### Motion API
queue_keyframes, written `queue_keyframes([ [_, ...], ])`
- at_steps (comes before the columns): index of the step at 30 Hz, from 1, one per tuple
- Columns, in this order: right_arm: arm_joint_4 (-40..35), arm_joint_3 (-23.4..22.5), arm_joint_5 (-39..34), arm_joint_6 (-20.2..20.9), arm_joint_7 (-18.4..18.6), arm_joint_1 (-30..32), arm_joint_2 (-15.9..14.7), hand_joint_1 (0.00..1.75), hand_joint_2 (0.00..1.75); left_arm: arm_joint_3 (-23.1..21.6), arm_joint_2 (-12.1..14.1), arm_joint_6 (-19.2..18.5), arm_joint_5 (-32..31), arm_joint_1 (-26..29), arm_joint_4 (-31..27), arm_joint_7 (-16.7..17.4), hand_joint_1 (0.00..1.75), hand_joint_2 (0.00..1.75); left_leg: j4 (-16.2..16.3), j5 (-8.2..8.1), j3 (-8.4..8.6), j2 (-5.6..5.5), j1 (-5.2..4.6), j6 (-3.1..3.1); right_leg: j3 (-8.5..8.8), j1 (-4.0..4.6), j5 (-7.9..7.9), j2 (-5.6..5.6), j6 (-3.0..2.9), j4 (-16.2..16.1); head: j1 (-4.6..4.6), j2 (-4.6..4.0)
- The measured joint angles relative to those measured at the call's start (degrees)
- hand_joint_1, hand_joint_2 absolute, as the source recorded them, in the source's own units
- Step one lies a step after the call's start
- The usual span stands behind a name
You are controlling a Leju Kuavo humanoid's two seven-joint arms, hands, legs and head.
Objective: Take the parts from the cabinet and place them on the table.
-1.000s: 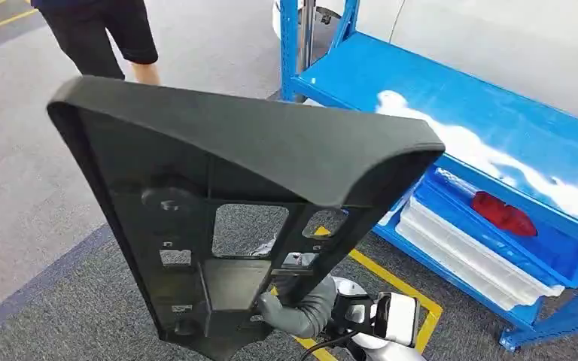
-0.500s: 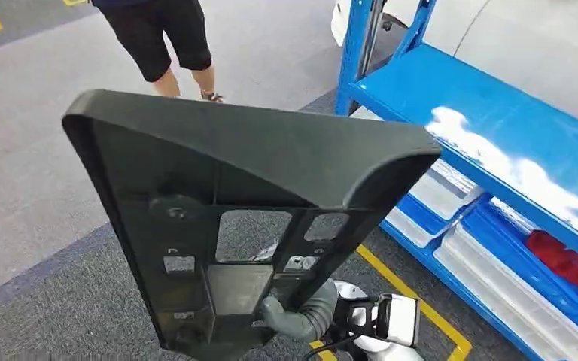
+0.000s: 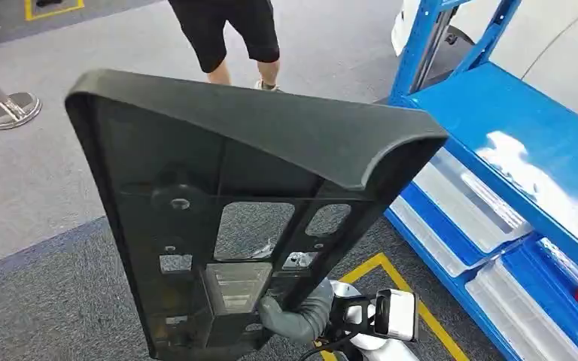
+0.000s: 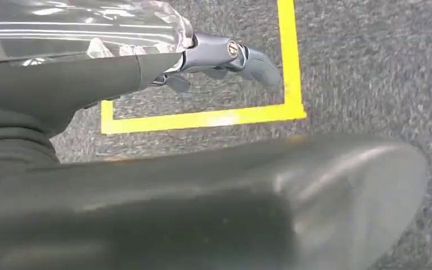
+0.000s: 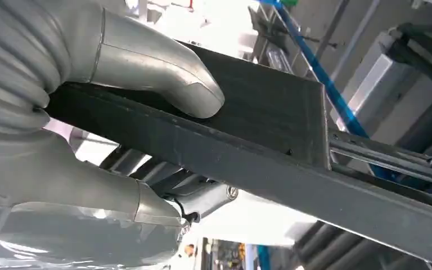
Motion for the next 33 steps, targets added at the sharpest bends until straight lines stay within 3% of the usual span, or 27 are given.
queue_keyframes([
  [3, 0.0, 0.0, 0.2, -0.6, 0.0, 0.0, 0.0, 1.75, 1.75, 0.0, 0.6, 0.5, -0.8, 0.4, 0.0, 0.1, 0.0, 0.0, -0.3, 0.01, -0.18, -1.87, -0.25, 0.84, 0.47, -0.11, -0.2, -1.59, 0.77, -0.3, 0.0, 0.0],
  [4, -0.3, 0.0, 0.2, -0.6, 0.0, 0.0, 0.1, 1.75, 1.75, 0.1, 0.7, 0.6, -1.0, 0.6, 0.0, 0.1, 0.0, 0.0, -1.0, 0.41, 0.64, -2.42, 0.57, 1.33, 0.56, -0.18, -0.72, -1.14, 1.26, 0.0, 0.0, 0.0],
  [5, -0.4, 0.1, 0.0, -0.6, 0.0, -0.1, 0.2, 1.75, 1.75, 0.1, 0.7, 0.7, -1.2, 0.6, 0.0, 0.1, 0.0, 0.0, -1.2, 0.43, 0.72, -3.03, 0.41, 1.56, -0.04, -0.4, -1.94, 2.1, 1.43, 1.9, 0.0, 0.0],
  [6, -0.6, 0.1, -0.2, -0.6, 0.0, -0.1, 0.2, 1.75, 1.75, 0.1, 0.8, 0.7, -1.5, 0.4, 0.0, 0.2, 0.0, 0.0, -1.2, 0.52, 0.68, -3.51, 0.34, 1.77, -1.9, -0.54, -3.98, 3.92, 1.4, 5.7, 0.0, 0.0],
  [8, -0.6, 0.1, -0.2, -0.9, 0.0, 0.3, 0.2, 1.75, 1.75, 0.1, 0.8, 0.2, -2.0, 0.0, 0.0, 0.3, 0.0, 0.0, -1.1, 0.45, 0.63, -5.08, 0.25, 1.94, -7.14, -0.59, -7.96, 5.57, 1.42, 15.6, 0.0, 0.0],
  [9, -0.6, 0.1, -0.2, -1.1, 0.0, 0.4, 0.2, 1.75, 1.75, 0.1, 0.8, 0.0, -2.3, 0.0, 0.0, 0.4, 0.0, 0.0, -1.1, 0.42, 0.65, -5.82, 0.23, 1.97, -8.84, -0.59, -8.22, 5.75, 1.45, 18.4, 0.0, 0.0],
  [10, -0.5, 0.1, -0.1, -1.6, 0.0, 0.4, 0.2, 1.75, 1.75, 0.1, 0.8, 0.0, -2.7, 0.0, 0.0, 0.7, 0.0, 0.0, -1.0, 0.39, 0.74, -6.69, 0.24, 1.95, -9.2, -0.61, -6.86, 5.78, 1.42, 18.0, 0.0, 0.0],
  [11, -0.5, 0.1, -0.1, -1.8, 0.0, 0.4, 0.2, 1.75, 1.75, 0.1, 0.8, 0.0, -2.8, 0.1, 0.0, 0.9, 0.0, 0.0, -0.9, 0.32, 0.87, -7.54, 0.27, 1.84, -8.11, -0.7, -4.3, 5.85, 1.33, 14.8, 0.0, 0.0],
  [12, -0.6, 0.1, -0.1, -2.0, 0.0, 0.4, 0.2, 1.75, 1.75, 0.1, 0.8, -0.1, -3.0, 0.1, 0.0, 1.1, 0.0, 0.0, -0.8, 0.23, 1.01, -8.34, 0.29, 1.71, -6.27, -0.83, -1.51, 6.26, 1.21, 10.4, 0.0, 0.0],
  [13, -0.6, 0.1, -0.1, -2.2, 0.0, 0.4, 0.2, 1.75, 1.75, 0.1, 0.8, -0.4, -3.3, 0.1, 0.0, 1.3, 0.0, 0.0, -0.6, 0.06, 1.14, -9.15, 0.32, 1.51, -3.83, -0.97, 1.44, 7.42, 1.05, 4.8, 0.0, 0.0],
  [14, -0.5, 0.1, -0.1, -2.6, 0.0, 0.4, 0.2, 1.75, 1.75, 0.1, 0.8, -0.9, -3.5, 0.0, 0.0, 1.5, 0.0, 0.0, -0.4, -0.09, 0.89, -9.73, 0.4, 1.32, -2.54, -1.19, 1.8, 10.53, 0.94, 1.5, 0.0, 0.0],
  [15, -0.6, 0.1, -0.1, -2.7, 0.0, 0.4, 0.2, 1.75, 1.75, 0.1, 0.9, -1.2, -3.5, -0.2, 0.0, 1.7, 0.0, 0.0, 0.2, -0.25, 0.46, -10.49, 0.2, 0.98, -2.42, -1.48, 1.64, 10.53, 1.12, 0.6, 0.0, 0.0],
  [16, -0.6, 0.1, 0.0, -2.7, 0.0, 0.4, 0.3, 1.75, 1.75, 0.1, 0.9, -1.5, -3.5, -0.1, 0.0, 1.7, 0.0, 0.0, 0.0, -0.09, 0.14, -10.91, 0.41, 0.61, -2.46, -1.14, 1.68, 9.84, 0.97, 0.8, 0.0, 0.0],
  [18, -0.6, 0.1, 0.2, -2.7, 0.0, 0.4, 0.4, 1.75, 1.75, 0.1, 0.9, -2.0, -3.5, 0.5, 0.0, 1.7, 0.0, 0.0, -0.4, 0.11, -0.03, -12.09, 0.8, -0.2, -2.28, -0.82, 1.8, 8.86, 0.29, 0.6, 0.0, 0.0],
  [19, -0.6, 0.2, 0.4, -2.7, 0.0, 0.4, 0.7, 1.75, 1.75, 0.1, 1.1, -1.9, -3.6, 0.6, 0.0, 1.7, 0.0, 0.0, -0.1, -0.15, -0.02, -11.93, 0.87, -0.44, -1.87, -1.38, 2.14, 7.93, -0.22, -0.2, 0.0, 0.0],
  [20, -0.6, 0.2, 0.6, -2.8, 0.0, 0.4, 0.8, 1.75, 1.75, 0.1, 1.0, -1.9, -3.6, 0.7, 0.0, 1.7, 0.0, 0.0, 1.2, -0.97, -0.42, -8.44, 0.56, -0.61, -1.48, -1.18, 2.13, 7.35, -0.47, -0.6, 0.0, 0.0],
  [21, -0.6, 0.2, 0.6, -2.7, 0.0, 0.3, 1.0, 1.75, 1.75, 0.1, 1.1, -1.9, -3.5, 0.4, 0.0, 1.7, 0.0, 0.0, 4.7, -3.08, -2.19, -6.21, 0.57, -0.86, -1.34, -1.07, 2.08, 6.5, -0.72, -0.6, 0.0, 0.0],
  [23, -0.5, 0.2, 0.6, -2.7, 0.0, 0.5, 1.0, 1.75, 1.75, 0.1, 1.1, -1.7, -3.4, -0.1, 0.0, 1.9, 0.0, 0.0, 13.6, -7.12, -6.77, -4.72, 0.86, -1.33, -1.31, -0.78, 1.86, 4.72, -0.94, -0.6, 0.0, 0.0],
  [24, -0.5, 0.2, 0.6, -2.6, 0.0, 0.5, 1.0, 1.75, 1.75, 0.1, 1.0, -1.7, -3.4, -0.1, 0.0, 2.2, 0.0, 0.0, 17.0, -8.03, -8.55, -4.46, 1.02, -1.51, -1.34, -0.71, 1.76, 3.93, -0.99, -0.6, 0.0, 0.0],
  [25, -0.4, 0.2, 0.6, -2.4, 0.0, 0.5, 1.0, 1.75, 1.75, 0.1, 1.0, -1.6, -3.3, 0.2, 0.0, 2.3, 0.0, 0.0, 17.5, -7.52, -8.86, -4.29, 1.12, -1.59, -1.29, -0.65, 1.67, 3.26, -0.94, -0.6, 0.0, 0.0],
  [26, -0.4, 0.2, 0.6, -2.4, 0.0, 0.6, 1.0, 1.75, 1.75, 0.1, 0.9, -1.4, -3.3, 0.4, 0.0, 2.4, 0.0, 0.0, 15.4, -5.85, -7.8, -4.14, 1.2, -1.64, -1.19, -0.63, 1.55, 2.65, -0.89, -0.6, 0.0, 0.0],
  [27, -0.4, 0.2, 0.5, -2.3, 0.0, 0.6, 1.0, 1.75, 1.75, 0.2, 0.9, -1.3, -3.3, 0.5, 0.0, 2.5, 0.0, 0.0, 10.8, -3.33, -5.37, -3.93, 1.22, -1.6, -0.98, -0.63, 1.39, 2.0, -0.73, -0.6, -0.02, 0.0],
  [28, -0.4, 0.2, 0.5, -2.1, 0.0, 0.6, 1.0, 1.75, 1.75, 0.3, 0.9, -1.2, -3.2, 0.5, 0.0, 2.6, 0.0, 0.0, 5.0, -0.71, -2.2, -3.01, 1.19, -1.43, -0.67, -0.63, 1.19, 1.34, -0.56, -0.6, 0.0, 0.0],
  [29, -0.3, 0.3, 0.4, -1.9, 0.0, 0.5, 1.0, 1.75, 1.75, 0.3, 0.8, -1.2, -3.2, 0.5, 0.0, 2.6, 0.0, 0.0, 0.1, 0.28, 0.4, -0.43, 1.03, -1.17, -0.33, -0.5, 0.96, 0.71, -0.31, -0.6, 0.0, 0.0],
  [30, -0.2, 0.4, 0.4, -1.8, 0.0, 0.6, 1.0, 1.75, 1.75, 0.3, 0.7, -1.2, -3.2, 0.3, 0.0, 2.8, 0.0, 0.0, -0.4, -0.2, 0.62, -0.24, 0.28, -0.4, -0.27, -0.11, 0.73, 0.3, 0.08, -0.5, 0.0, 0.0],
  [33, 0.3, 0.9, 0.3, -1.8, 0.0, 0.7, 1.0, 1.75, 1.75, 0.4, 0.2, -1.8, -3.2, 0.8, 0.0, 3.7, 0.0, 0.0, -0.3, -0.31, 0.18, -1.81, 0.03, 0.6, 0.05, -0.38, 0.59, -0.85, 0.85, -0.7, 0.0, 0.0],
])
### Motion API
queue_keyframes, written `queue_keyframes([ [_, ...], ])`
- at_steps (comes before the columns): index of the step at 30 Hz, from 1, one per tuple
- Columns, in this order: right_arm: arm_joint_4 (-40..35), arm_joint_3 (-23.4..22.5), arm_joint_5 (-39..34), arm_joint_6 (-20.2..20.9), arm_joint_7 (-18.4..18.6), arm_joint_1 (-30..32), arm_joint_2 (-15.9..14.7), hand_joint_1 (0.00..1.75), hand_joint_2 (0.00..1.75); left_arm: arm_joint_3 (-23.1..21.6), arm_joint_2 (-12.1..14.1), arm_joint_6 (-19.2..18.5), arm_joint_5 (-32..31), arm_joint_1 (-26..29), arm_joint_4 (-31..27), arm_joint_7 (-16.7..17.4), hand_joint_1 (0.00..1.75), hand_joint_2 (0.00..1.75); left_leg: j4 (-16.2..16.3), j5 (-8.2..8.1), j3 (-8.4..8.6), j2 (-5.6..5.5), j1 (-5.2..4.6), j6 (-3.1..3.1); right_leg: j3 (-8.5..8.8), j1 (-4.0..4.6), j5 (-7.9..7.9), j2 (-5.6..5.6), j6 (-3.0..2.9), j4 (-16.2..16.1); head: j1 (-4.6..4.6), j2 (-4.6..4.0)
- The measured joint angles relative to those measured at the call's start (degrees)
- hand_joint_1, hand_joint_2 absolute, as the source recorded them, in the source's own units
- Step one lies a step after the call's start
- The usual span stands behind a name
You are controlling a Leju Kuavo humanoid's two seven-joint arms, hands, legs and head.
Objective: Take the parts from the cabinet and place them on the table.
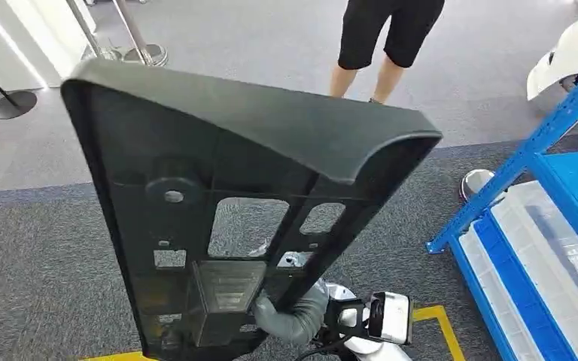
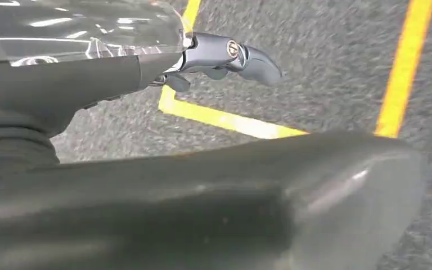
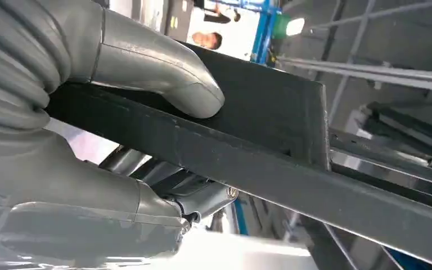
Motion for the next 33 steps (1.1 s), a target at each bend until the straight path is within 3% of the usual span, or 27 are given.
queue_keyframes([
  [1, 0.2, 0.2, -0.2, -0.1, 0.0, 0.0, 0.0, 1.75, 1.75, 0.0, -0.2, -0.2, 0.0, 0.2, 0.0, 0.3, 0.0, 0.0, -0.5, 0.2, 0.47, -0.71, 0.11, 0.51, 0.32, 0.12, -0.24, -0.57, 0.47, -0.1, 0.0, 0.0],
  [2, 0.2, 0.2, -0.2, -0.2, 0.0, 0.1, 0.0, 1.75, 1.75, 0.1, -0.4, -0.2, -0.1, 0.3, 0.0, 0.5, 0.0, 0.0, -0.9, 0.48, 0.94, -1.17, 0.68, 0.8, 0.28, -0.16, -0.6, 0.28, 0.81, 0.4, 0.0, 0.0],
  [3, 0.3, 0.2, -0.3, -0.3, 0.0, 0.2, 0.0, 1.75, 1.75, 0.1, -1.0, -0.3, -0.1, 0.3, 0.0, 0.8, 0.0, 0.0, -1.0, 0.59, 1.0, -1.78, 0.59, 1.22, -0.82, -0.44, -2.47, 4.17, 0.94, 3.2, 0.0, 0.0],
  [4, 0.4, 0.2, -0.4, -0.3, 0.0, 0.4, 0.0, 1.75, 1.75, 0.1, -1.0, -0.4, -0.2, 0.1, 0.0, 0.9, 0.0, 0.0, -1.0, 0.5, 0.93, -2.39, 0.57, 1.34, -2.86, -0.52, -4.75, 5.67, 0.9, 7.4, 0.0, 0.0],
  [5, 0.6, 0.2, -0.4, -0.4, 0.0, 0.8, -0.2, 1.75, 1.75, 0.1, -1.4, -0.4, -0.2, -0.1, 0.0, 1.0, 0.0, 0.0, -1.0, 0.44, 0.87, -3.25, 0.49, 1.46, -5.79, -0.49, -7.31, 6.36, 0.91, 13.2, 0.0, 0.0],
  [6, 0.8, 0.2, -0.4, -0.4, 0.0, 1.0, -0.3, 1.75, 1.75, 0.1, -1.7, -0.4, -0.2, -0.1, 0.0, 1.1, 0.0, 0.0, -0.9, 0.43, 0.82, -4.05, 0.38, 1.48, -8.02, -0.44, -8.44, 6.53, 0.88, 17.2, 0.0, 0.0],
  [7, 1.0, 0.3, -0.4, -0.3, 0.0, 1.2, -0.4, 1.75, 1.75, 0.1, -2.0, -0.4, -0.2, 0.0, 0.0, 1.2, 0.0, 0.0, -0.8, 0.41, 0.83, -4.85, 0.29, 1.5, -8.94, -0.4, -7.92, 6.58, 0.78, 18.4, 0.0, 0.0],
  [8, 1.2, 0.4, -0.4, -0.2, 0.0, 1.2, -0.4, 1.75, 1.75, 0.1, -2.2, -0.5, -0.2, 0.1, 0.0, 1.3, 0.0, 0.0, -0.7, 0.39, 0.89, -5.64, 0.23, 1.49, -8.44, -0.39, -6.16, 6.64, 0.57, 16.6, 0.0, 0.0],
  [10, 1.2, 0.6, -0.5, 0.0, 0.0, 1.1, -0.5, 1.75, 1.75, 0.3, -2.6, -1.2, -0.1, 0.1, 0.0, 1.3, 0.0, 0.0, -0.4, 0.23, 1.05, -7.37, 0.19, 1.36, -4.38, -0.39, -0.37, 7.7, -0.03, 7.1, 0.0, 0.0],
  [11, 1.3, 0.7, -0.5, 0.1, 0.0, 1.0, -0.5, 1.75, 1.75, 0.4, -2.8, -1.4, 0.0, 0.0, 0.0, 1.1, 0.0, 0.0, -0.3, 0.13, 1.01, -8.18, 0.22, 1.22, -2.37, -0.4, 1.75, 9.74, -0.31, 2.4, 0.0, 0.0],
  [12, 1.4, 0.8, -0.5, 0.2, 0.0, 1.0, -0.5, 1.75, 1.75, 0.5, -3.1, -1.5, 0.0, 0.0, 0.0, 1.0, 0.0, 0.0, 0.0, 0.05, 0.66, -8.61, 0.08, 0.98, -1.83, -0.66, 0.81, 12.44, -0.3, 1.2, 0.0, 0.0],
  [13, 1.5, 0.8, -0.6, 0.3, 0.0, 1.0, -0.5, 1.75, 1.75, 0.5, -3.1, -1.6, 0.0, 0.0, 0.0, 0.9, 0.0, 0.0, 0.1, 0.14, 0.29, -9.32, 0.36, 0.62, -1.92, -0.67, 1.07, 11.52, 0.01, 0.8, 0.0, 0.0],
  [15, 1.7, 0.9, -0.6, 0.2, 0.0, 0.9, -0.6, 1.75, 1.75, 0.6, -3.3, -1.8, 0.0, 0.5, 0.0, 0.7, 0.0, 0.0, -0.2, 0.35, 0.07, -10.53, 0.91, -0.23, -1.81, -0.12, 1.06, 10.51, -0.46, 0.7, 0.0, 0.0],
  [16, 1.7, 1.0, -0.6, 0.3, 0.0, 0.9, -0.5, 1.75, 1.75, 0.7, -3.4, -1.8, 0.0, 0.7, 0.0, 0.7, 0.0, 0.0, -0.4, 0.4, -0.02, -11.15, 0.65, -0.61, -1.48, -0.48, 1.31, 9.76, -0.83, 0.0, 0.0, 0.0],
  [18, 1.8, 1.2, -0.7, 0.3, 0.0, 0.7, -0.5, 1.75, 1.75, 0.8, -3.5, -1.9, 0.1, 0.7, 0.0, 0.6, 0.0, 0.0, 2.4, -1.5, -1.03, -5.15, 0.48, -1.04, -0.69, -0.53, 1.49, 8.16, -1.37, -0.9, -0.02, 0.0],
  [19, 1.9, 1.2, -0.7, 0.3, 0.0, 0.6, -0.5, 1.75, 1.75, 0.9, -3.5, -2.1, 0.1, 0.4, 0.0, 0.5, 0.0, 0.0, 6.1, -3.49, -2.94, -3.67, 0.58, -1.41, -0.6, -0.41, 1.41, 7.19, -1.56, -0.9, 0.0, 0.0],
  [21, 2.3, 1.2, -0.7, 0.2, 0.0, 0.7, -0.5, 1.75, 1.75, 0.9, -3.8, -2.6, 0.0, 0.1, 0.0, 0.5, 0.0, 0.0, 14.9, -6.95, -7.64, -2.74, 0.93, -1.97, -0.6, -0.31, 1.13, 5.3, -1.71, -0.8, 0.0, 0.0],
  [22, 2.6, 1.2, -0.7, 0.2, 0.0, 0.7, -0.5, 1.75, 1.75, 0.9, -3.9, -2.8, -0.1, 0.1, 0.0, 0.4, 0.0, 0.0, 16.9, -7.1, -8.74, -2.57, 1.04, -2.14, -0.59, -0.28, 1.0, 4.5, -1.68, -0.8, 0.0, 0.0],
  [23, 2.8, 1.2, -0.6, 0.2, 0.0, 0.7, -0.5, 1.75, 1.75, 0.9, -4.1, -3.0, -0.2, 0.3, 0.0, 0.4, 0.0, 0.0, 16.0, -5.96, -8.32, -2.42, 1.15, -2.27, -0.49, -0.27, 0.89, 3.81, -1.63, -0.8, 0.0, 0.0],
  [24, 2.8, 1.2, -0.6, 0.2, 0.0, 0.7, -0.5, 1.75, 1.75, 0.9, -4.1, -3.0, -0.2, 0.5, 0.0, 0.3, 0.0, 0.0, 12.5, -3.74, -6.5, -2.21, 1.22, -2.28, -0.34, -0.27, 0.71, 3.12, -1.52, -0.7, 0.0, 0.0],
  [25, 2.9, 1.2, -0.6, 0.2, 0.0, 0.7, -0.5, 1.75, 1.75, 0.9, -4.2, -2.9, -0.5, 0.6, 0.0, 0.3, 0.0, 0.0, 7.1, -1.1, -3.58, -1.6, 1.21, -2.18, -0.07, -0.27, 0.49, 2.42, -1.38, -0.7, 0.0, 0.0],
  [26, 2.9, 1.3, -0.5, 0.2, 0.0, 0.7, -0.5, 1.75, 1.75, 0.9, -4.2, -2.7, -0.7, 0.5, 0.0, 0.2, 0.0, 0.0, 1.8, 1.01, -0.57, 0.1, 1.12, -1.95, 0.3, -0.24, 0.24, 1.82, -1.15, -0.7, 0.0, 0.0],
  [27, 2.9, 1.3, -0.5, 0.1, 0.0, 0.7, -0.5, 1.75, 1.75, 0.9, -4.3, -2.7, -0.7, 0.3, 0.0, 0.2, 0.0, 0.0, -0.3, 0.06, 0.4, 2.73, 0.44, -1.23, 0.54, 0.05, 0.05, 1.32, -0.91, -0.7, 0.0, 0.0],
  [28, 2.9, 1.4, -0.5, 0.0, 0.0, 0.6, -0.5, 1.75, 1.75, 0.9, -4.4, -2.7, -0.7, 0.2, 0.0, 0.0, 0.0, 0.0, -0.7, 0.47, 0.4, 2.14, 0.35, -0.49, 0.57, 0.27, -0.17, 0.8, -0.56, -0.6, 0.0, 0.0],
  [31, 2.9, 1.8, -0.4, -0.1, 0.0, 0.4, -0.5, 1.75, 1.75, 0.9, -4.7, -2.6, -0.7, 0.5, 0.0, -0.3, 0.0, 0.0, -0.6, 0.23, 0.15, 0.16, 0.15, 0.38, 1.23, 0.19, -0.55, -0.81, 0.33, -0.8, -0.02, 0.0],
  [32, 2.9, 1.8, -0.4, -0.1, 0.0, 0.3, -0.6, 1.75, 1.75, 0.9, -4.8, -2.6, -0.7, 0.6, 0.0, -0.3, 0.0, 0.0, -1.1, 0.56, 0.88, -0.44, 0.88, 0.84, 1.34, 0.03, -1.03, 0.18, 0.92, -0.5, 0.0, 0.0],
  [33, 2.9, 1.9, -0.4, -0.1, 0.0, 0.2, -0.6, 1.75, 1.75, 0.9, -5.0, -2.6, -0.7, 0.6, 0.0, -0.3, 0.0, 0.0, -1.1, 0.57, 0.9, -0.72, 0.7, 0.84, 1.32, -0.21, -1.41, 1.92, 1.09, 0.2, 0.0, 0.0],
])
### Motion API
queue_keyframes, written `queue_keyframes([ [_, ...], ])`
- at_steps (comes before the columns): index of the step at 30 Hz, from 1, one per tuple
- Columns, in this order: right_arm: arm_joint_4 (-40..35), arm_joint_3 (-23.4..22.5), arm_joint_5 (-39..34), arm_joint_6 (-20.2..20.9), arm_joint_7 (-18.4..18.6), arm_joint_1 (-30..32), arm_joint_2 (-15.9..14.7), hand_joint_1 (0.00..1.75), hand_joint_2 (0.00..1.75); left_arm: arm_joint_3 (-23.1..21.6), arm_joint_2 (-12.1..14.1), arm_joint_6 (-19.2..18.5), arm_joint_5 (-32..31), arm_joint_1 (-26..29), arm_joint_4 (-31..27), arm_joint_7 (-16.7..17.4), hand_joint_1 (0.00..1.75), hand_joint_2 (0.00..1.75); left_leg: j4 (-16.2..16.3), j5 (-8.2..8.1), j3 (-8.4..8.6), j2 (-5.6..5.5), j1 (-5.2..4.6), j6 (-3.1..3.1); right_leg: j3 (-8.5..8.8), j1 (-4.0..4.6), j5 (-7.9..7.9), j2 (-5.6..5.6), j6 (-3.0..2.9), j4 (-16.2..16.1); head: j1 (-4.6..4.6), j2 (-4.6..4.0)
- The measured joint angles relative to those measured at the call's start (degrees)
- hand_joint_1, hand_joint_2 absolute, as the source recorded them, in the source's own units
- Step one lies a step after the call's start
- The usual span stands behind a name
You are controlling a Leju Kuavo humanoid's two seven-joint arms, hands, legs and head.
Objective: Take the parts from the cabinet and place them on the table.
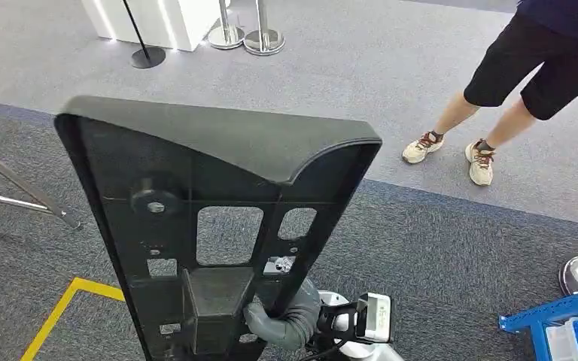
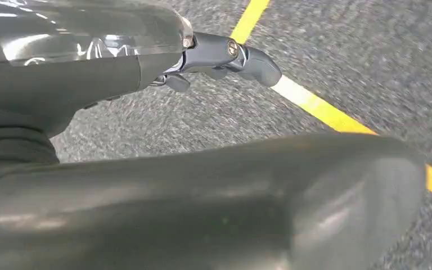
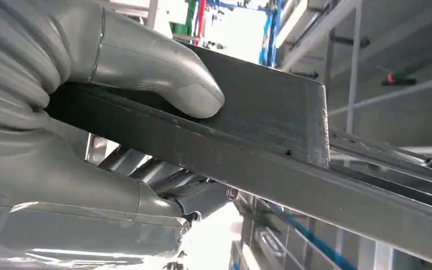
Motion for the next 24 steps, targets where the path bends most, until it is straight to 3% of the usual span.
queue_keyframes([
  [5, 0.0, 0.0, 0.0, 0.0, 0.0, 0.0, 0.0, 1.75, 1.75, 0.0, 0.0, 0.0, 0.0, 0.0, 0.0, 0.0, 0.0, 0.0, 0.0, 0.0, 0.0, 0.0, 0.0, 0.0, 0.0, 0.0, 0.0, 0.0, 0.0, 0.0, 0.0, 0.0],
  [7, 0.0, 0.0, 0.0, 0.0, 0.0, 0.0, 0.0, 1.75, 1.75, 0.0, 0.0, 0.0, 0.0, -0.1, 0.0, -0.1, 0.0, 0.0, 0.0, 0.03, 0.0, -0.2, 0.04, 0.09, -0.31, -0.02, -0.41, 1.09, 0.06, 0.6, 0.0, 0.0],
  [8, 0.0, 0.0, 0.0, -0.1, 0.0, -0.1, -0.1, 1.75, 1.75, 0.0, -0.1, 0.1, 0.0, -0.3, 0.0, -0.1, 0.0, 0.0, 0.0, 0.12, -0.05, -1.12, 0.06, 0.54, -3.49, -0.22, -4.02, 4.03, 0.07, 7.0, 0.0, 0.0],
  [10, 0.3, 0.1, 0.0, -0.3, 0.0, 0.0, -0.4, 1.75, 1.75, 0.0, -0.3, 0.0, 0.1, -0.6, 0.0, -0.1, 0.0, 0.0, 0.1, 0.11, -0.21, -2.69, 0.0, 0.61, -8.35, -0.22, -7.28, 4.63, 0.19, 16.0, 0.0, 0.0],
  [11, 0.5, 0.3, -0.1, -0.3, 0.0, -0.2, -0.7, 1.75, 1.75, 0.2, -0.8, 0.0, 0.2, -0.5, 0.0, -0.3, 0.0, 0.0, 0.6, -0.18, 0.01, -6.46, 0.06, 0.27, -5.24, -0.64, 1.23, 5.75, -0.11, 6.0, 0.0, 0.0],
  [12, 0.5, 0.4, -0.2, -0.3, 0.0, -0.5, -0.7, 1.75, 1.75, 0.4, -0.9, 0.0, 0.2, -0.5, 0.0, -0.4, 0.0, 0.0, 1.0, -0.36, -0.32, -7.24, 0.15, -0.01, -3.42, -0.98, 2.59, 9.51, -0.25, 1.2, 0.0, 0.0],
  [13, 0.5, 0.4, -0.4, -0.3, 0.0, -0.6, -0.7, 1.75, 1.75, 0.6, -0.9, 0.0, 0.3, -0.7, 0.0, -0.5, 0.0, 0.0, 1.6, -0.54, -0.74, -7.97, -0.24, -0.39, -3.37, -1.02, 2.42, 9.68, -0.19, 0.8, 0.0, 0.0],
  [16, 0.8, 0.8, -1.2, -0.3, 0.0, -1.0, -0.8, 1.75, 1.75, 1.1, -1.0, 0.1, 0.3, -0.1, 0.0, -0.2, 0.0, 0.0, 1.0, -0.22, -1.1, -9.49, 0.42, -1.62, -3.26, -0.46, 2.5, 7.96, -1.18, 0.7, 0.0, 0.0],
  [17, 0.8, 0.9, -1.3, -0.3, 0.0, -1.2, -0.7, 1.75, 1.75, 1.2, -1.0, 0.1, 0.3, 0.0, 0.0, -0.1, 0.0, 0.0, 1.3, -0.36, -1.12, -9.56, 0.46, -1.83, -2.94, -1.09, 2.83, 7.03, -1.68, 0.0, 0.0, 0.0],
  [18, 0.8, 1.0, -1.4, -0.3, 0.0, -1.4, -0.7, 1.75, 1.75, 1.3, -1.2, 0.1, 0.4, 0.1, 0.0, -0.1, 0.0, 0.0, 2.5, -1.22, -1.62, -6.34, 0.11, -1.95, -2.68, -0.91, 2.82, 6.38, -2.0, -0.2, 0.0, 0.0],
  [19, 0.8, 1.1, -1.6, -0.4, 0.0, -1.5, -0.7, 1.75, 1.75, 1.4, -1.2, 0.0, 0.5, -0.1, 0.0, 0.0, 0.0, 0.0, 5.7, -3.28, -3.26, -3.98, 0.11, -2.15, -2.64, -0.83, 2.76, 5.59, -2.3, -0.3, 0.0, 0.0],
  [20, 0.9, 1.1, -1.7, -0.4, 0.0, -1.5, -0.7, 1.75, 1.75, 1.5, -1.2, 0.0, 0.5, -0.4, 0.0, 0.0, 0.0, 0.0, 10.0, -5.48, -5.37, -2.76, 0.18, -2.38, -2.63, -0.67, 2.68, 4.74, -2.42, -0.2, 0.0, 0.0],
  [22, 1.2, 1.1, -1.9, -0.5, 0.1, -1.5, -0.7, 1.75, 1.75, 1.5, -1.4, -0.2, 0.5, -0.5, 0.0, 0.0, 0.0, 0.0, 18.0, -8.4, -9.36, -1.97, 0.36, -2.72, -2.65, -0.49, 2.49, 2.94, -2.56, -0.2, 0.0, 0.0],
  [23, 1.2, 1.2, -2.1, -0.5, 0.2, -1.5, -0.7, 1.75, 1.75, 1.5, -1.4, -0.4, 0.5, -0.4, 0.0, 0.1, 0.0, 0.0, 18.6, -7.87, -9.66, -1.81, 0.47, -2.81, -2.58, -0.46, 2.39, 2.15, -2.53, -0.2, 0.0, 0.0],
  [24, 1.3, 1.2, -2.2, -0.4, 0.2, -1.5, -0.7, 1.75, 1.75, 1.5, -1.4, -0.7, 0.5, -0.2, 0.0, 0.1, 0.0, 0.0, 16.3, -6.1, -8.42, -1.62, 0.54, -2.84, -2.46, -0.44, 2.26, 1.47, -2.45, -0.2, -0.02, 0.0],
])
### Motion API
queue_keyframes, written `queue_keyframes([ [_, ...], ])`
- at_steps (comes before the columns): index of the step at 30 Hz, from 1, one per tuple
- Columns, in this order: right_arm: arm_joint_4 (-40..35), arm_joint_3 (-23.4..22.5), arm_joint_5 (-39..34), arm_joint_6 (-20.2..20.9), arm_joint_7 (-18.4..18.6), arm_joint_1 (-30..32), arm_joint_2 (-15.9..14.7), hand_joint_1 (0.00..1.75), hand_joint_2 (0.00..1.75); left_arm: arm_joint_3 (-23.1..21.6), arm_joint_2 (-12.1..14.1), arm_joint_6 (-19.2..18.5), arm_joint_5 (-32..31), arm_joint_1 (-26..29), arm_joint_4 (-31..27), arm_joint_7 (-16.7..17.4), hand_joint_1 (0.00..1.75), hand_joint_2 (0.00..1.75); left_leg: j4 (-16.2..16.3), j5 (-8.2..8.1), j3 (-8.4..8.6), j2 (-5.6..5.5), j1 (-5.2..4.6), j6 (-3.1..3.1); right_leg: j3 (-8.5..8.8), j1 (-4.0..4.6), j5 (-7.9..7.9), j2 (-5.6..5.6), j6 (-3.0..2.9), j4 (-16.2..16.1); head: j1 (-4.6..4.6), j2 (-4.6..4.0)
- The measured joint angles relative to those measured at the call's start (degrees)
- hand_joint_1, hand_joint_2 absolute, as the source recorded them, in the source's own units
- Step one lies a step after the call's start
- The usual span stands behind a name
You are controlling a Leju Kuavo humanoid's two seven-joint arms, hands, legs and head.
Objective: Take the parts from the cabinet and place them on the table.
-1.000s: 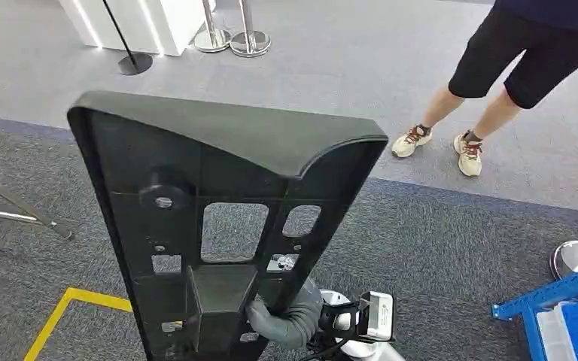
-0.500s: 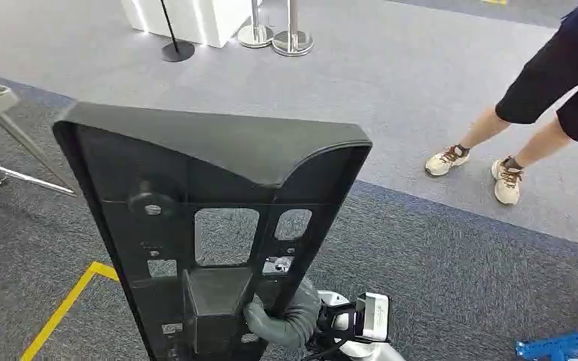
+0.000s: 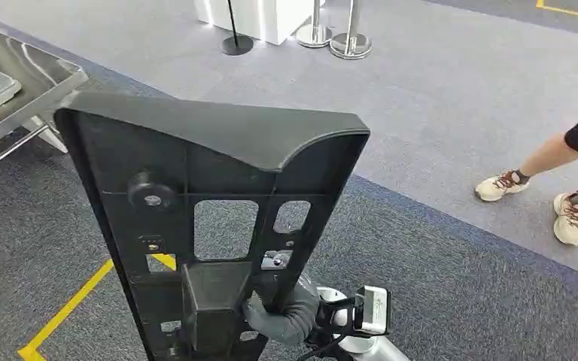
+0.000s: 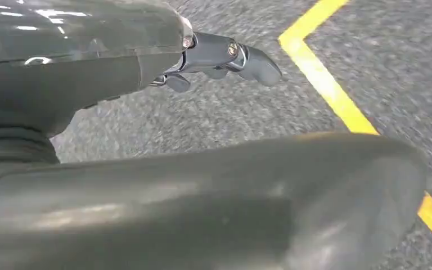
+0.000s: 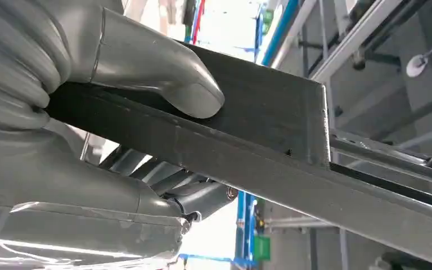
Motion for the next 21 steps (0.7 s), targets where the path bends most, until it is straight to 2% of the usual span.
queue_keyframes([
  [1, 0.0, 0.0, -0.1, 0.1, 0.0, -0.1, 0.0, 1.75, 1.75, 0.0, 0.0, 0.0, 0.0, 0.1, 0.0, 0.0, 0.0, 0.0, -4.3, 2.34, 2.36, 0.35, 0.01, 0.07, 0.21, -0.01, -0.16, -0.67, 0.14, 0.0, 0.02, 0.0],
  [2, 0.0, 0.0, -0.1, 0.1, 0.0, -0.2, 0.0, 1.75, 1.75, 0.0, 0.0, -0.1, -0.2, 0.1, 0.0, 0.0, 0.0, 0.0, -9.7, 4.71, 5.32, 1.49, -0.02, 0.24, 0.49, -0.01, -0.34, -1.28, 0.31, 0.0, 0.02, 0.0],
  [3, 0.0, 0.0, -0.2, 0.1, 0.0, -0.3, 0.0, 1.75, 1.75, 0.0, 0.0, -0.3, -0.4, 0.0, 0.0, -0.1, 0.0, 0.0, -14.3, 5.91, 7.86, 3.95, -0.16, 0.54, 0.81, 0.11, -0.53, -1.86, 0.56, 0.0, 0.02, 0.0],
  [4, 0.0, 0.0, -0.3, 0.1, 0.0, -0.3, 0.0, 1.75, 1.75, 0.0, 0.0, -0.6, -0.5, -0.3, 0.0, -0.2, 0.0, 0.0, -15.2, 5.17, 8.22, 5.01, -0.92, 1.37, 0.9, 0.6, -0.77, -2.45, 0.97, 0.1, 0.02, 0.0],
  [5, 0.0, 0.0, -0.3, 0.1, 0.0, -0.4, 0.0, 1.75, 1.75, 0.0, 0.0, -0.8, -0.7, -0.3, 0.0, -0.2, 0.0, 0.0, -15.1, 5.25, 8.0, 4.15, -0.88, 1.85, 0.92, 0.58, -0.79, -2.83, 1.23, 0.1, 0.02, 0.0],
  [7, 0.0, 0.0, -0.3, 0.2, 0.0, -0.5, 0.0, 1.75, 1.75, 0.0, 0.0, -1.2, -1.2, 0.0, 0.0, -0.2, 0.0, 0.0, -15.0, 5.1, 7.65, 2.9, -1.03, 2.34, 1.26, 0.49, -0.93, -3.97, 1.79, -0.1, 0.02, 0.0],
  [8, -0.1, 0.0, -0.3, 0.1, 0.0, -0.5, 0.0, 1.75, 1.75, 0.0, 0.0, -1.2, -1.3, 0.0, 0.0, -0.2, 0.0, 0.0, -15.5, 5.32, 8.05, 2.25, -0.75, 2.77, 1.56, 0.61, -1.19, -4.28, 2.29, -0.1, 0.02, 0.0],
  [9, -0.1, 0.0, -0.3, -0.1, 0.0, -0.6, -0.1, 1.75, 1.75, 0.0, -0.1, -1.2, -1.5, 0.2, 0.0, -0.3, 0.0, 0.0, -15.8, 5.58, 8.36, 1.69, -0.42, 2.98, 1.55, 0.15, -1.8, -1.62, 2.74, 0.6, 0.02, 0.0],
  [10, -0.2, 0.0, -0.4, -0.1, -0.1, -0.6, -0.1, 1.75, 1.75, 0.0, -0.1, -1.2, -1.6, 0.1, 0.0, -0.3, 0.0, 0.0, -15.8, 5.66, 8.3, 1.12, -0.39, 3.39, 0.09, 0.04, -3.83, 1.11, 2.75, 3.5, 0.02, 0.0],
  [11, -0.2, 0.0, -0.4, -0.2, -0.1, -0.5, -0.3, 1.75, 1.75, 0.0, -0.1, -1.2, -1.7, -0.2, 0.0, -0.3, 0.0, 0.0, -15.8, 5.68, 8.24, 0.52, -0.4, 3.55, -2.05, 0.03, -6.12, 2.35, 2.76, 7.9, 0.02, 0.0],
  [12, -0.2, 0.0, -0.4, -0.3, 0.0, -0.3, -0.5, 1.75, 1.75, 0.0, -0.1, -1.2, -1.9, -0.4, 0.0, -0.2, 0.0, 0.0, -15.8, 5.69, 8.14, -0.29, -0.44, 3.63, -4.71, 0.04, -8.32, 2.91, 2.84, 13.1, 0.02, 0.0],
  [13, -0.2, 0.0, -0.4, -0.4, 0.0, -0.2, -0.7, 1.75, 1.75, 0.0, -0.1, -1.2, -2.2, -0.4, 0.0, -0.2, 0.0, 0.0, -15.7, 5.69, 8.08, -1.07, -0.5, 3.65, -6.94, 0.06, -9.53, 3.11, 2.88, 17.1, 0.02, 0.0],
  [14, -0.2, 0.0, -0.4, -0.3, 0.0, -0.1, -0.9, 1.75, 1.75, 0.0, -0.1, -1.2, -2.4, -0.4, 0.0, 0.0, 0.0, 0.0, -15.7, 5.68, 8.1, -1.94, -0.51, 3.65, -8.16, 0.05, -9.24, 3.16, 2.86, 18.9, 0.02, 0.0],
  [15, -0.2, 0.0, -0.4, -0.4, 0.0, -0.1, -1.0, 1.75, 1.75, 0.0, -0.1, -1.2, -2.6, -0.4, 0.0, 0.1, 0.0, 0.0, -15.6, 5.66, 8.17, -2.72, -0.5, 3.61, -7.82, 0.05, -7.55, 3.2, 2.79, 17.5, 0.02, 0.0],
  [16, -0.2, 0.0, -0.4, -0.4, -0.1, -0.1, -1.1, 1.75, 1.75, 0.0, -0.1, -1.2, -2.9, -0.3, 0.0, 0.2, 0.0, 0.0, -15.5, 5.6, 8.25, -3.57, -0.49, 3.53, -6.17, -0.01, -4.79, 3.34, 2.65, 13.6, 0.02, 0.0],
  [17, -0.2, 0.0, -0.4, -0.4, -0.1, -0.1, -1.2, 1.75, 1.75, 0.0, -0.1, -1.2, -2.9, -0.3, 0.0, 0.3, 0.0, 0.0, -15.3, 5.5, 8.35, -4.46, -0.48, 3.38, -3.65, -0.14, -1.75, 3.88, 2.46, 7.9, 0.02, 0.0],
  [18, -0.2, 0.0, -0.4, -0.4, -0.1, -0.1, -1.3, 1.75, 1.75, 0.0, -0.1, -1.2, -3.0, -0.3, 0.0, 0.3, 0.0, 0.0, -15.1, 5.38, 8.27, -5.17, -0.47, 3.21, -1.42, -0.35, 0.57, 5.98, 2.27, 2.8, 0.02, 0.0],
  [19, -0.2, 0.0, -0.4, -0.4, -0.1, -0.1, -1.4, 1.75, 1.75, 0.0, -0.2, -1.2, -3.0, -0.4, 0.0, 0.3, 0.0, 0.0, -14.7, 5.23, 7.88, -5.64, -0.66, 2.9, -1.0, -0.45, -0.07, 8.95, 2.36, 1.2, 0.02, 0.0],
  [20, -0.2, 0.0, -0.5, -0.4, -0.1, -0.1, -1.4, 1.75, 1.75, 0.0, -0.1, -1.2, -3.0, -0.5, 0.0, 0.3, 0.0, 0.0, -14.6, 5.29, 7.54, -6.4, -0.63, 2.56, -1.08, -0.42, 0.25, 7.98, 2.15, 1.0, 0.02, 0.0],
  [21, -0.2, 0.0, -0.5, -0.4, -0.1, -0.1, -1.5, 1.75, 1.75, 0.0, -0.1, -1.1, -3.0, -0.4, 0.0, 0.4, 0.0, 0.0, -14.8, 5.33, 7.41, -6.78, -0.35, 2.22, -1.07, -0.11, 0.18, 7.53, 1.91, 1.0, 0.02, 0.0],
])
